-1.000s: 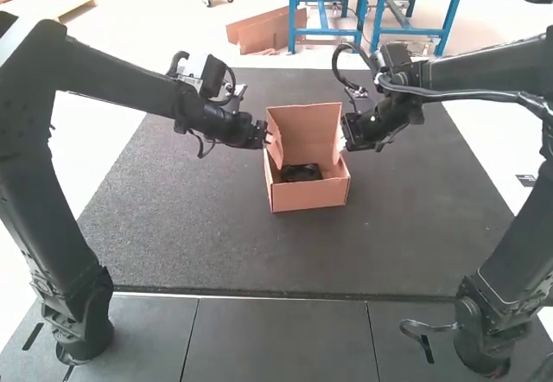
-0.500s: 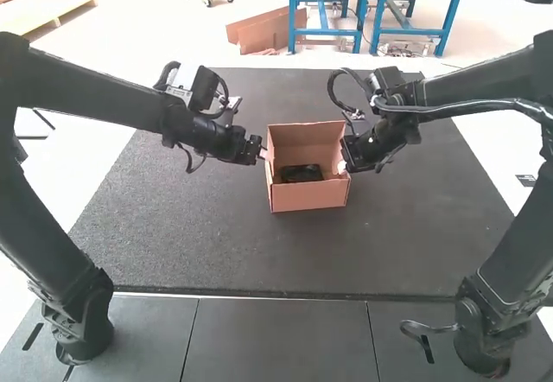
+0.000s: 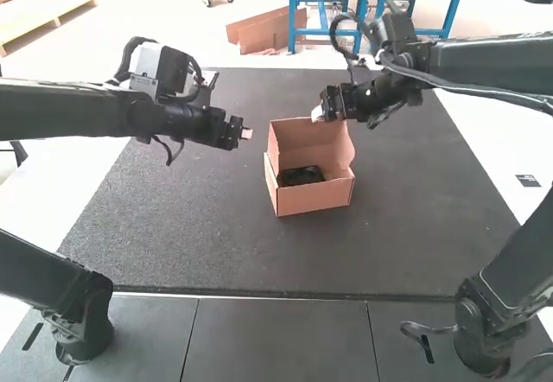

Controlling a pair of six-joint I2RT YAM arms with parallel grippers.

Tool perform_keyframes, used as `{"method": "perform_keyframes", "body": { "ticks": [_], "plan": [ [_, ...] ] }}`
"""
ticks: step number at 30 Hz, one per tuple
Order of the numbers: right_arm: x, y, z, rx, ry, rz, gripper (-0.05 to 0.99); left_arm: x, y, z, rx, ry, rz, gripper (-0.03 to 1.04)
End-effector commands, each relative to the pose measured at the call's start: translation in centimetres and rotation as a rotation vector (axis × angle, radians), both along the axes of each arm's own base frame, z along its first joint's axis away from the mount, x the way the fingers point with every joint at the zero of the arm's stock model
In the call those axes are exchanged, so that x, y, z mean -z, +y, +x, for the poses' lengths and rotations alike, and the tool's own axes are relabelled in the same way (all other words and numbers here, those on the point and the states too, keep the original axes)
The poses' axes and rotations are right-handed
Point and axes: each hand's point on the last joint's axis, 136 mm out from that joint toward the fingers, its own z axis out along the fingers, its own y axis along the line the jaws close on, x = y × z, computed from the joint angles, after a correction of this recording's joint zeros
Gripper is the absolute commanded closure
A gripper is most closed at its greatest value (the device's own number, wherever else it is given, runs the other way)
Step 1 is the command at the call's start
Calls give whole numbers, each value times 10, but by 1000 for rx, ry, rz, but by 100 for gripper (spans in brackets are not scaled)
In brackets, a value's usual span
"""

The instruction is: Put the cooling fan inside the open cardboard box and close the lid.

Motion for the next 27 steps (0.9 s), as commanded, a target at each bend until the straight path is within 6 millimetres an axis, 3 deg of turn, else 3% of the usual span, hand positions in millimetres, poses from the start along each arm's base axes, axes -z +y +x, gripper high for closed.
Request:
{"method": "perform_keyframes", "body": {
  "ticks": [1,11,20,27],
  "plan": [
    [-38,-10,7,54,-68,79,2,-25,9,23,-74,-86,29,4],
    [-66,-67,31,247,-260,83,2,-25,-29,67,-51,-91,31,4],
    [-58,-88,20,290,-256,77,2,-17,-65,103,-37,-92,42,4],
    [-60,-104,15,322,-263,75,2,-3,-78,110,-18,-31,48,4]
  ]
}}
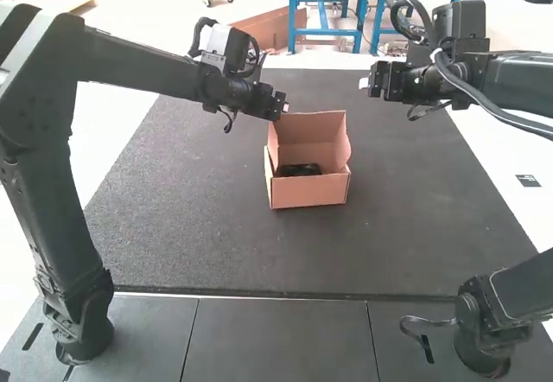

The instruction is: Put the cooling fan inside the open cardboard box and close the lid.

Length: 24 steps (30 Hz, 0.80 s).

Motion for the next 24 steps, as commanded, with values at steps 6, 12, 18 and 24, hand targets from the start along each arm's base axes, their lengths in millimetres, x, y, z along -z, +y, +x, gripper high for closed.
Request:
{"method": "perform_keyframes", "body": {
  "ticks": [6,12,18,24],
  "plan": [
    [-17,-20,2,52,-41,18,2,14,-30,-26,81,110,6,4],
    [-15,-21,2,54,-33,41,3,34,-37,-51,118,215,31,4],
    [-7,-21,-1,49,-2,72,3,63,-38,-67,136,259,67,4],
    [-2,-18,-14,24,22,86,3,104,-35,-91,150,289,115,4]
  ]
}}
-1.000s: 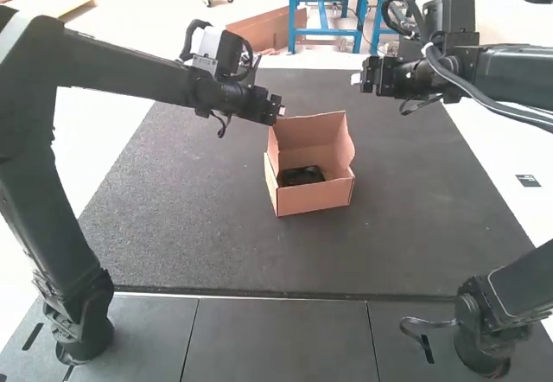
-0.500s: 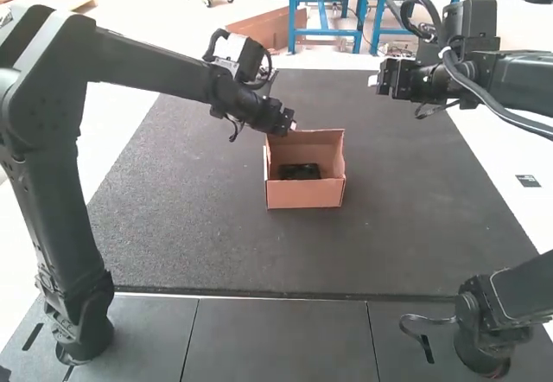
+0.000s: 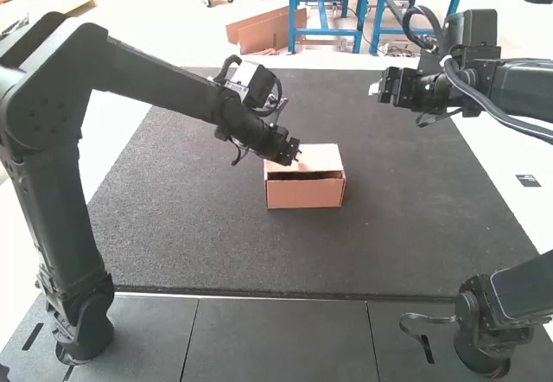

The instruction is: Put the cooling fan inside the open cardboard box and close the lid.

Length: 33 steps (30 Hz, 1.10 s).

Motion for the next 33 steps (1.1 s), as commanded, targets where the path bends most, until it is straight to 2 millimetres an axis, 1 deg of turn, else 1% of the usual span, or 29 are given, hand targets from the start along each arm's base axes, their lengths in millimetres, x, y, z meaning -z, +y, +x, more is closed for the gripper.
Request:
{"method": "perform_keyframes", "body": {
  "ticks": [1,4,5,6,7,8,10,12,13,14,16,19,21,22,24,26,27,29,31,32,33],
  "plan": [
    [-17,-1,-9,-7,-32,34,3,19,-3,-15,21,20,24,4],
    [-13,-1,-13,-12,-11,34,3,24,1,-16,20,10,27,4],
    [-13,-1,-14,-13,-8,32,3,22,2,-14,13,5,26,4],
    [-12,-1,-15,-15,-7,31,3,17,4,-9,4,-7,20,4],
    [-14,-1,-15,-17,-11,31,3,4,6,-2,-6,-32,6,4],
    [-14,-1,-15,-17,-12,31,3,-20,9,7,-23,-74,-20,4],
    [-13,2,-16,-24,-5,28,3,-80,16,25,-58,-180,-87,4],
    [-15,2,-16,-25,-9,27,3,-139,27,36,-87,-292,-154,4],
    [-16,2,-16,-25,-12,27,3,-160,32,36,-88,-329,-175,4],
    [-18,2,-15,-23,-19,23,3,-175,33,34,-70,-359,-192,4],
    [-23,1,-13,-37,-43,-4,3,-198,34,23,-31,-385,-245,4],
    [-27,2,-14,-76,-66,-63,2,-214,44,10,-51,-399,-279,4],
    [-28,0,-19,-86,-40,-83,2,-225,53,-4,-54,-408,-280,4],
    [-36,0,-20,-100,-66,-110,2,-228,56,-10,-52,-415,-280,4],
    [-57,0,-23,-127,-143,-158,2,-236,61,-20,-31,-466,-267,4],
    [-75,-2,-31,-178,-249,-257,2,-243,72,-25,-77,-516,-281,4],
    [-83,-5,-35,-184,-303,-310,2,-246,81,-27,-131,-533,-301,4],
    [-98,-16,-38,-115,-385,-317,2,-261,103,-31,-226,-640,-318,4],
    [-120,-27,-44,-36,-509,-323,2,-268,122,-36,-308,-746,-338,4],
    [-123,-30,-50,-20,-542,-322,2,-269,127,-42,-319,-779,-354,4],
    [-121,-32,-56,-11,-555,-324,3,-269,135,-49,-341,-814,-366,4]
  ]
}}
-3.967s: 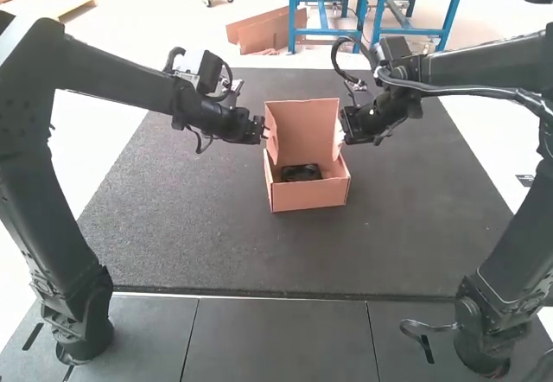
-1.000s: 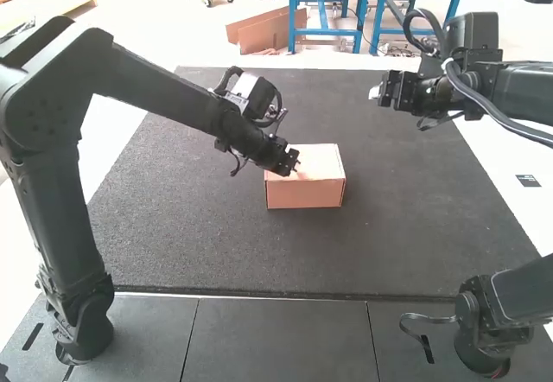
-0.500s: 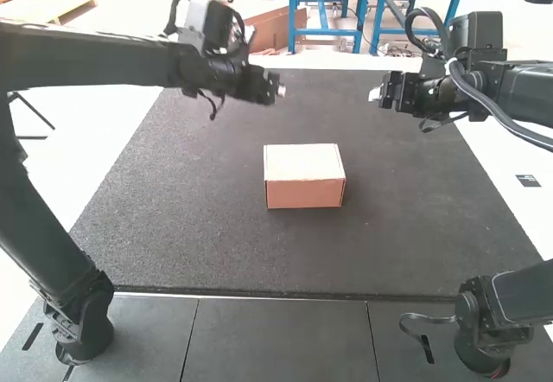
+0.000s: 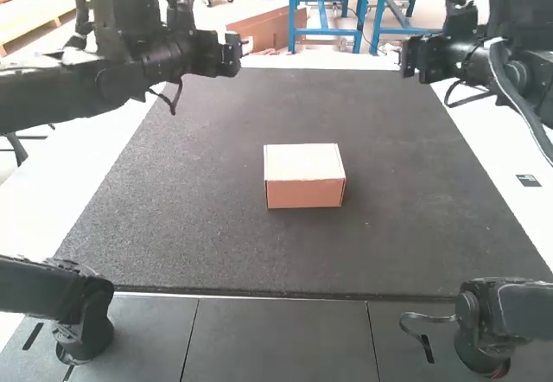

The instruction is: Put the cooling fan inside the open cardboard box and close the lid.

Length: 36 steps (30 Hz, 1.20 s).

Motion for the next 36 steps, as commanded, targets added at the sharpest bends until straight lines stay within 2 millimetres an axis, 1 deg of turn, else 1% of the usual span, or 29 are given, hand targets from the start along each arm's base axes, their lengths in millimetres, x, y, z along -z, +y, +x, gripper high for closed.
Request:
{"method": "perform_keyframes", "body": {
  "ticks": [1,3,5,6,7,9,12,15,17,20,25,30,32,36],
  "plan": [
    [2,-22,-15,98,-85,-50,3,-5,37,-19,-142,-83,-54,4],
    [6,-31,-25,139,-127,-41,3,6,45,-34,-149,-94,-60,4],
    [11,-45,-34,215,-168,-25,3,19,55,-47,-164,-99,-63,4],
    [13,-49,-40,229,-186,-17,3,24,59,-54,-168,-106,-68,4],
    [16,-51,-45,236,-201,-13,3,29,63,-60,-173,-112,-70,4],
    [29,-57,-55,263,-206,-12,3,40,69,-71,-176,-123,-76,4],
    [40,-61,-67,279,-257,4,3,50,77,-85,-179,-152,-94,4],
    [56,-65,-76,293,-267,10,3,65,82,-95,-179,-165,-101,4],
    [62,-66,-79,294,-263,55,4,73,85,-101,-177,-173,-106,4],
    [77,-69,-77,312,-227,105,5,94,87,-105,-179,-156,-96,4],
    [106,-67,-75,304,-165,143,4,122,95,-107,-206,-155,-95,4],
    [132,-65,-77,295,-132,136,5,136,108,-106,-254,-164,-93,4],
    [139,-65,-78,294,-124,133,5,142,115,-104,-284,-149,-81,4],
    [149,-65,-82,288,-127,134,5,154,138,-100,-380,-115,-60,4]
  ]
}}
